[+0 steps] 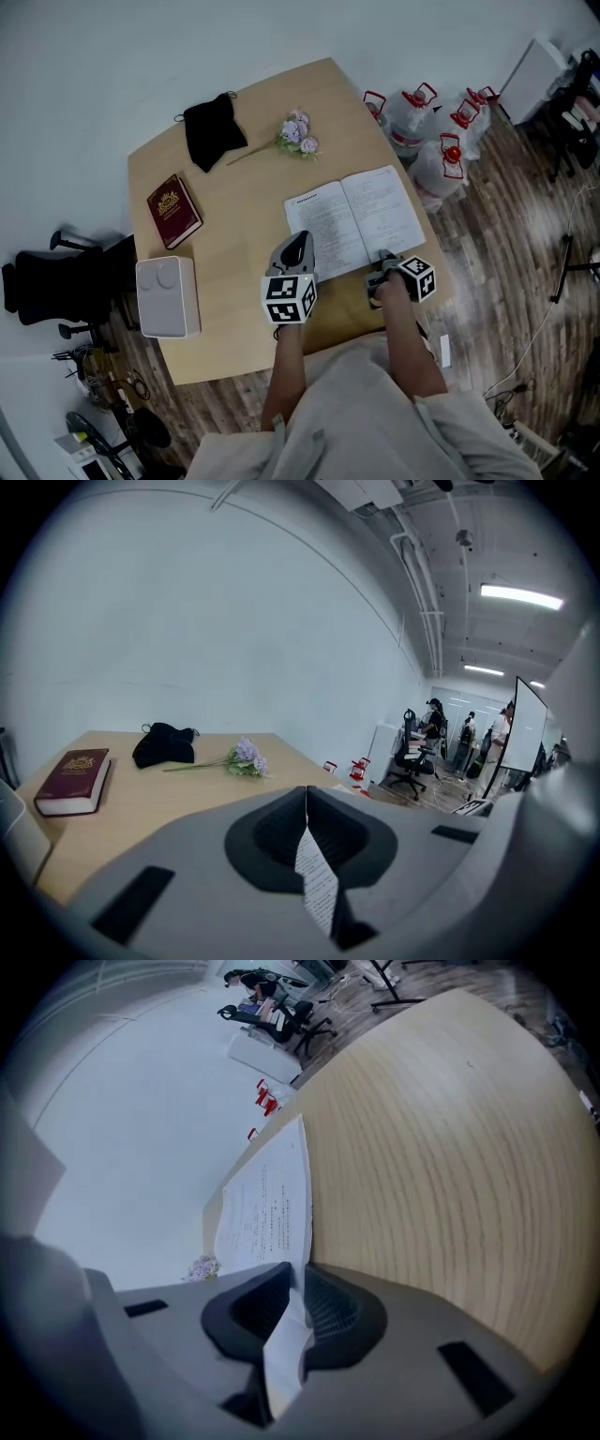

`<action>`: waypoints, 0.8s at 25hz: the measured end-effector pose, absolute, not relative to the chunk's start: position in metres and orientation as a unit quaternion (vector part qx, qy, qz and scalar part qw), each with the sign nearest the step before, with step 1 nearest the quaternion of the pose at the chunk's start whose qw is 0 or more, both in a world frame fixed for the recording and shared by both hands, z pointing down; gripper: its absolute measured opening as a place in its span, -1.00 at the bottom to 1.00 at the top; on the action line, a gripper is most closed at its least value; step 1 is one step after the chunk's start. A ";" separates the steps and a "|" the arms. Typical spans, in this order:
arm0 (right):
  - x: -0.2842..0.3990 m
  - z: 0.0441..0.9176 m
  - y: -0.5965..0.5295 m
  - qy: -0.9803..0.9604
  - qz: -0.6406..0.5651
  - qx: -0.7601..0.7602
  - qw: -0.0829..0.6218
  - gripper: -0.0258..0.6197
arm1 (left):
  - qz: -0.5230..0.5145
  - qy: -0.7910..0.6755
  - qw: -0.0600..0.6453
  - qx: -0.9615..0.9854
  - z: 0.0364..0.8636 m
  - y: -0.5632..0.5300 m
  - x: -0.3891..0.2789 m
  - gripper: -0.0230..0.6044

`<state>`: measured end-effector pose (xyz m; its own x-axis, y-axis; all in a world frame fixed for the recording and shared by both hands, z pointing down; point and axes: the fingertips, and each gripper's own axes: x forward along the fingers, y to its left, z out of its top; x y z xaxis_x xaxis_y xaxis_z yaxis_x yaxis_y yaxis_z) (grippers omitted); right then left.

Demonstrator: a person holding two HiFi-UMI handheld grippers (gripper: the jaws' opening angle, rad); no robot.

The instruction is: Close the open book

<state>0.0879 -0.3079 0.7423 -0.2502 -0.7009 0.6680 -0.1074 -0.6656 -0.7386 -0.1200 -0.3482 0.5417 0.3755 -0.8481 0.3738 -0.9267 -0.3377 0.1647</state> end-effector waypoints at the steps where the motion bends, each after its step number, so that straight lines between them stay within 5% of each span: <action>1: 0.088 0.742 -0.308 0.353 -0.703 -0.587 0.194 -0.75 | 0.110 -0.548 0.177 0.810 0.541 -0.348 -0.120 -0.85; 20: 0.078 0.712 -0.307 0.553 -0.536 -0.637 0.024 -0.83 | 0.112 -0.551 0.184 0.806 0.547 -0.330 -0.122 -0.85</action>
<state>0.0783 -0.3065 0.7118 -0.1865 -0.7305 0.6569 -0.6790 -0.3874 -0.6236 -0.1222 -0.3305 0.5473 0.3680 -0.8474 0.3828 -0.9295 -0.3256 0.1731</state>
